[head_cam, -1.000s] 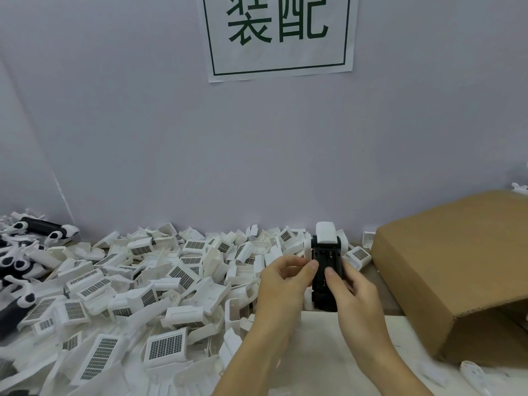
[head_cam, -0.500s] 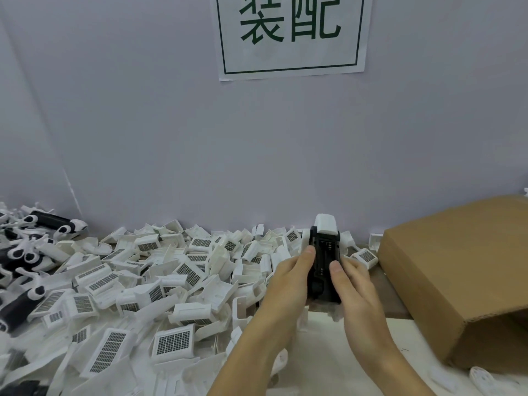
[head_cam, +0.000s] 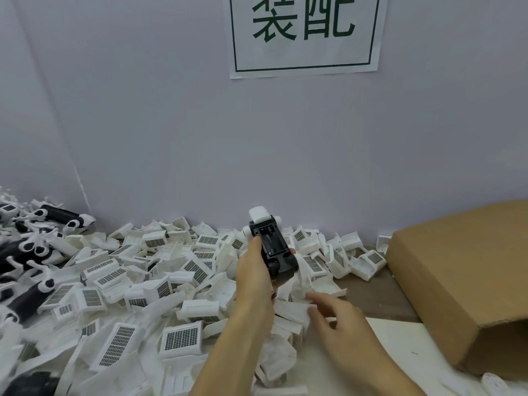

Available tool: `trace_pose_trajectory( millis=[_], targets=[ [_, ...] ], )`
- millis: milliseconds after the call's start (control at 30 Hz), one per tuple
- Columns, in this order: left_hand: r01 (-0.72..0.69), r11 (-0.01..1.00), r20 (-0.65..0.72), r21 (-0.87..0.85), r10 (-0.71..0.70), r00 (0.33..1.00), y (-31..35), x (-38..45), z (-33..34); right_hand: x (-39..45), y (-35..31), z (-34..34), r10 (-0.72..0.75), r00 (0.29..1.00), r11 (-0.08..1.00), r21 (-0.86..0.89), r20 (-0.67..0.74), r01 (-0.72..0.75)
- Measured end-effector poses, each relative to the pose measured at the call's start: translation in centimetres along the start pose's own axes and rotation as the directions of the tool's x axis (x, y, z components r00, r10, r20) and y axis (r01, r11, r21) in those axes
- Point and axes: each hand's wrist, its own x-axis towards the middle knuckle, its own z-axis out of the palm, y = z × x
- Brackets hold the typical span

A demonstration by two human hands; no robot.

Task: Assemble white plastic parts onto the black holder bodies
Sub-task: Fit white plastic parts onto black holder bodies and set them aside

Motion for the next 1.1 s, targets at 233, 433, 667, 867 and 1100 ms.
trace_pose_trajectory(
  millis=[233, 433, 667, 867, 1100],
  targets=[
    [-0.015, 0.998, 0.051, 0.053, 0.012, 0.999, -0.1, -0.4, 0.3, 0.3, 0.3, -0.7, 0.029, 0.998, 0.996, 0.084, -0.051, -0.025],
    [-0.022, 0.995, 0.049, 0.095, 0.017, 0.999, -0.1, -0.5, 0.2, 0.6, 0.5, -1.6, 0.094, 0.964, 0.936, 0.352, -0.248, 0.0],
    [-0.022, 0.992, 0.047, 0.125, 0.016, 0.999, -0.4, -0.4, 0.3, 0.8, 0.8, -2.2, 0.255, 0.91, 0.862, 0.504, -0.328, -0.06],
    [-0.022, 0.991, 0.048, 0.134, 0.015, 0.999, -0.5, -0.5, 0.3, 0.4, 0.2, -2.1, 0.159, 0.976, 0.916, 0.391, -0.151, -0.089],
    [-0.039, 0.985, 0.041, 0.167, 0.033, 0.999, -0.9, -0.2, 0.3, -0.3, 0.5, -1.6, -0.068, 0.98, 0.998, 0.017, 0.184, 0.066]
  ],
)
